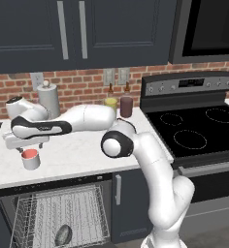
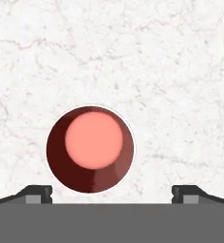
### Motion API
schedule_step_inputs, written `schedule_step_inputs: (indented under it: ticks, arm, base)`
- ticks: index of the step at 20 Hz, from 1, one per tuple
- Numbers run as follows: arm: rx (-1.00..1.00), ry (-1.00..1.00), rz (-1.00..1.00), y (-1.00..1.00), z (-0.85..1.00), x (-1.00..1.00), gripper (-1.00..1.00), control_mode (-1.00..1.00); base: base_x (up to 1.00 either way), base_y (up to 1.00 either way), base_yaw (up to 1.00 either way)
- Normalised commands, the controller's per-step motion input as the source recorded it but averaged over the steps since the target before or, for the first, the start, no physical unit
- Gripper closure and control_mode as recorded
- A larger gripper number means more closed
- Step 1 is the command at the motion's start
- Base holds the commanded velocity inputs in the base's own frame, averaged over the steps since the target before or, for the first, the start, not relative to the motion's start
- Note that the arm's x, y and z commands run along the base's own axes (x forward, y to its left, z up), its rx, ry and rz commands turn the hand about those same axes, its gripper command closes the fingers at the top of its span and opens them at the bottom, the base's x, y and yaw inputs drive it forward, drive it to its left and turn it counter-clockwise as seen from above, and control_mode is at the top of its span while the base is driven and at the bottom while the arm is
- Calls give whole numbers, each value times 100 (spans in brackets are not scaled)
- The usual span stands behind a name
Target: Pick up the cup and bowl from the counter, place them in the dishwasher, and close the dishwasher door.
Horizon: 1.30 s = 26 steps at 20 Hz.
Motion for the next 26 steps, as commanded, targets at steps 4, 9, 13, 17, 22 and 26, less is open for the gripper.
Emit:
schedule_step_inputs:
  ticks: [4, 9, 13, 17, 22, 26]
  arm:
    - [2, 0, -10, -62, 0, -3, -100, -100]
    - [3, 0, -10, -56, -2, 0, -100, -100]
    - [1, 0, -2, -9, -13, -20, -100, -100]
    - [0, 0, 0, 5, -7, -6, -100, -100]
    - [0, -1, 0, 15, 0, 6, -100, -100]
    - [0, 0, 0, 3, -4, 2, -100, -100]
  base:
    - [0, 0, 0]
    - [0, 0, 0]
    - [0, 0, 0]
    - [0, 0, 0]
    - [0, 0, 0]
    - [0, 0, 0]
